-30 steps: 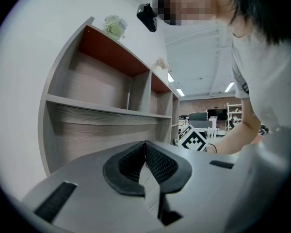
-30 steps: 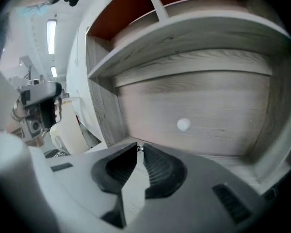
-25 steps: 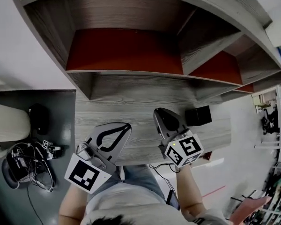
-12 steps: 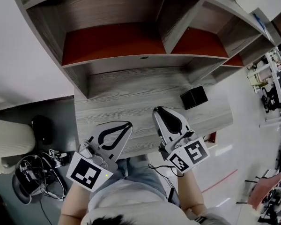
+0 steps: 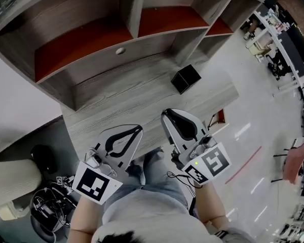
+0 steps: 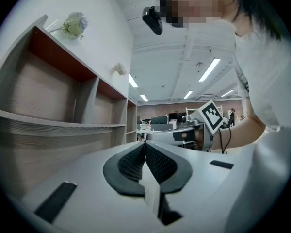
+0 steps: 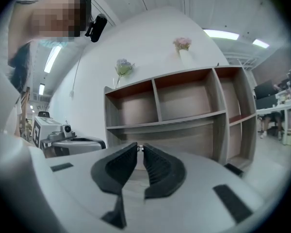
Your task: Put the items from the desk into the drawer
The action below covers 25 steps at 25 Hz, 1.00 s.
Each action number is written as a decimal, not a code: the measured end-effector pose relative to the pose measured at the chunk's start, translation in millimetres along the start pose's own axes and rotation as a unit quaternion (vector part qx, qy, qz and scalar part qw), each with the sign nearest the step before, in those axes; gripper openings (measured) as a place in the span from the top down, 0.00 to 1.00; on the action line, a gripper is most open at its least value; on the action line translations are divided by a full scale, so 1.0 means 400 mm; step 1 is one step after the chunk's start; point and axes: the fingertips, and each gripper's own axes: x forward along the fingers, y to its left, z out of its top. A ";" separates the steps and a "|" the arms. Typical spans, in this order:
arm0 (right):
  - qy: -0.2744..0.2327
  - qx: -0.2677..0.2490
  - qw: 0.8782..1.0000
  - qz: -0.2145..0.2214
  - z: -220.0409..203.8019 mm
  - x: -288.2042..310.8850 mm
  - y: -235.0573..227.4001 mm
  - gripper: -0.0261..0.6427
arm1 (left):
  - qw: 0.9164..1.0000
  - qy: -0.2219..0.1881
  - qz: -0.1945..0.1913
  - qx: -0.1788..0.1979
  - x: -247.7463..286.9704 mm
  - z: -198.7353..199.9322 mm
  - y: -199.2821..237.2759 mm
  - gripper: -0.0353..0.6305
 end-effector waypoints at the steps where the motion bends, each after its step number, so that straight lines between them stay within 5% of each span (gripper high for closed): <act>1: -0.003 0.000 1.000 -0.011 0.004 -0.023 -0.012 0.89 | 1.000 0.000 -0.014 0.005 0.017 0.004 -0.018 0.93; 18: -0.013 0.023 0.986 -0.166 -0.012 -0.474 -0.334 0.89 | 0.980 -0.003 -0.197 0.000 0.436 0.037 -0.412 0.93; 25: -0.024 0.029 0.979 -0.201 -0.010 -0.642 -0.475 0.89 | 0.972 0.002 -0.237 0.005 0.598 0.050 -0.565 0.93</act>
